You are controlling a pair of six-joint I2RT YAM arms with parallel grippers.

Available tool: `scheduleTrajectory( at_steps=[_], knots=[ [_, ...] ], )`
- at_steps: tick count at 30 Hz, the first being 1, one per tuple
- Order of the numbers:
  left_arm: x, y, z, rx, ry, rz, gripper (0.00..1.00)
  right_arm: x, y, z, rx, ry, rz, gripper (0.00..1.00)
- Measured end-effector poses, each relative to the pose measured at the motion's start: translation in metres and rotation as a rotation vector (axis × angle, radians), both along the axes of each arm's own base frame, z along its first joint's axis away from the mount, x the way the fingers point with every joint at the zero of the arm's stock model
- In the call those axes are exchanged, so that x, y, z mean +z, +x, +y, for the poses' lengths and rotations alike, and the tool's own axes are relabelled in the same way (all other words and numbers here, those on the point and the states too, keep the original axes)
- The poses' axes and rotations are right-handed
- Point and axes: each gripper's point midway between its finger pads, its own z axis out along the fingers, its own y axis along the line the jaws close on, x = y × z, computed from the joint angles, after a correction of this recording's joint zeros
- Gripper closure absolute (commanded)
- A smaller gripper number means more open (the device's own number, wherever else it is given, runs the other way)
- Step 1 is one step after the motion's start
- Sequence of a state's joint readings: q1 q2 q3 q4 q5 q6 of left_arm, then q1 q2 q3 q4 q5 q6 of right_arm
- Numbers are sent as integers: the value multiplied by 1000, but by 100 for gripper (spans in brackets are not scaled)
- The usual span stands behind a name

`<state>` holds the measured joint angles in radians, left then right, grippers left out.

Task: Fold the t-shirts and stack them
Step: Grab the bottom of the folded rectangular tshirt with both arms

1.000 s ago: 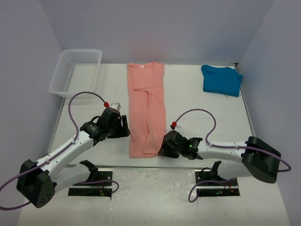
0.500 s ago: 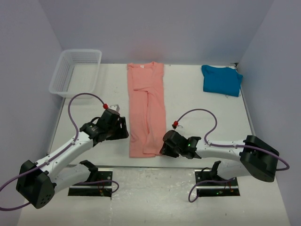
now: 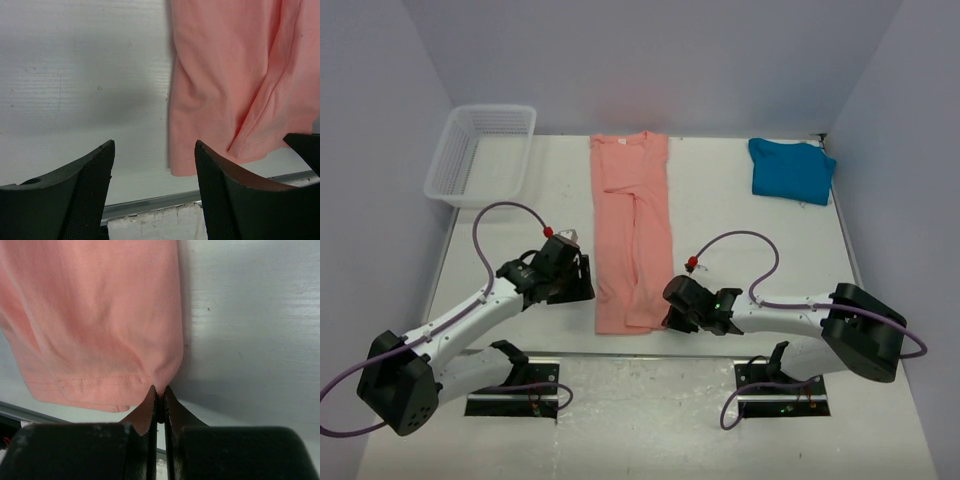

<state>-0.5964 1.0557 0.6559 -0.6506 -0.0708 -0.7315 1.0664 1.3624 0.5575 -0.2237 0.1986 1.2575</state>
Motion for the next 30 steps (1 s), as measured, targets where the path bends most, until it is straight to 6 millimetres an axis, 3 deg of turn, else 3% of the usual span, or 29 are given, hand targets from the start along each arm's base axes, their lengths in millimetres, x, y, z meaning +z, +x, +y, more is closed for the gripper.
scheduleTrajectory(
  at_steps=[15, 30],
  knots=[
    [-32, -42, -10, -13, -63, 177, 38, 0, 0, 0, -1, 3, -3, 100],
    [-44, -60, -44, -57, -124, 241, 45, 0, -1, -2, -6, 15, -8, 100]
  ],
)
